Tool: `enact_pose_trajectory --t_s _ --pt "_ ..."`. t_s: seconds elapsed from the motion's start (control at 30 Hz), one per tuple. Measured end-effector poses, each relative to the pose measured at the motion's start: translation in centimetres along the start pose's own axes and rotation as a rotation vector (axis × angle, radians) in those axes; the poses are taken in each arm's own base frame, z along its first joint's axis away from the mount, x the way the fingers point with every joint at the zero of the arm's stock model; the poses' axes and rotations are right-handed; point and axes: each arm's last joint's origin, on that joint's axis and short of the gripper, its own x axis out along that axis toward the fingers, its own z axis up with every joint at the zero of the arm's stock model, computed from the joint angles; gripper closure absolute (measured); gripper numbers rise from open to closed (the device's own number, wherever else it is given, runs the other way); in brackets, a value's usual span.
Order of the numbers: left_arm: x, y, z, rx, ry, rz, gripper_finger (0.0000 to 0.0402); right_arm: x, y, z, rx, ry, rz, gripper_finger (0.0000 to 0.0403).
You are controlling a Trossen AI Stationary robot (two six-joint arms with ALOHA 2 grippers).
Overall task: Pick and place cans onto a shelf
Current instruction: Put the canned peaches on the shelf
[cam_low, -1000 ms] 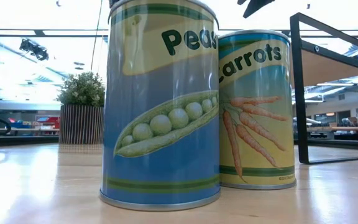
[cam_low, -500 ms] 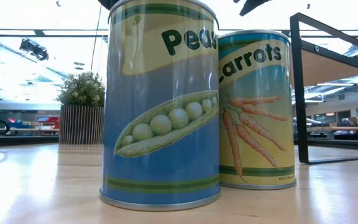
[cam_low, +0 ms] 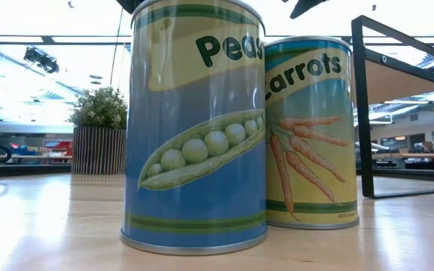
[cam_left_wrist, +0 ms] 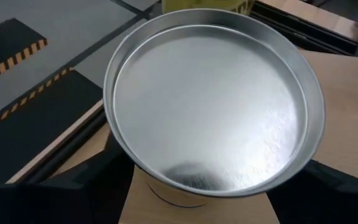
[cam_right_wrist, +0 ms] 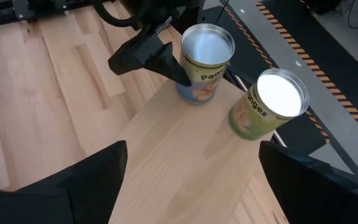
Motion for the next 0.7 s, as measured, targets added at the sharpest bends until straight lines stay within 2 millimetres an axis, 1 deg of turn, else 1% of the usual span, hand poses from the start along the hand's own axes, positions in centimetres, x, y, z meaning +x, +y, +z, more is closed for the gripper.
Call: enact_pose_trajectory --t_s 0.17,0.43,0.7 --pt "0.02 0.07 0.05 0.020 -0.003 -0.001 0.0083 0.00 0.07 -0.01 0.001 0.006 0.025 0.0030" --pt "0.10 0.35 0.12 -0.022 0.007 -0.049 0.0083 0.00 0.09 0.01 -0.029 0.004 0.029 0.0030" --pt "0.10 0.48 0.14 0.010 -0.002 -0.005 0.0083 -0.02 0.29 0.79 -0.001 -0.072 0.048 0.0030"
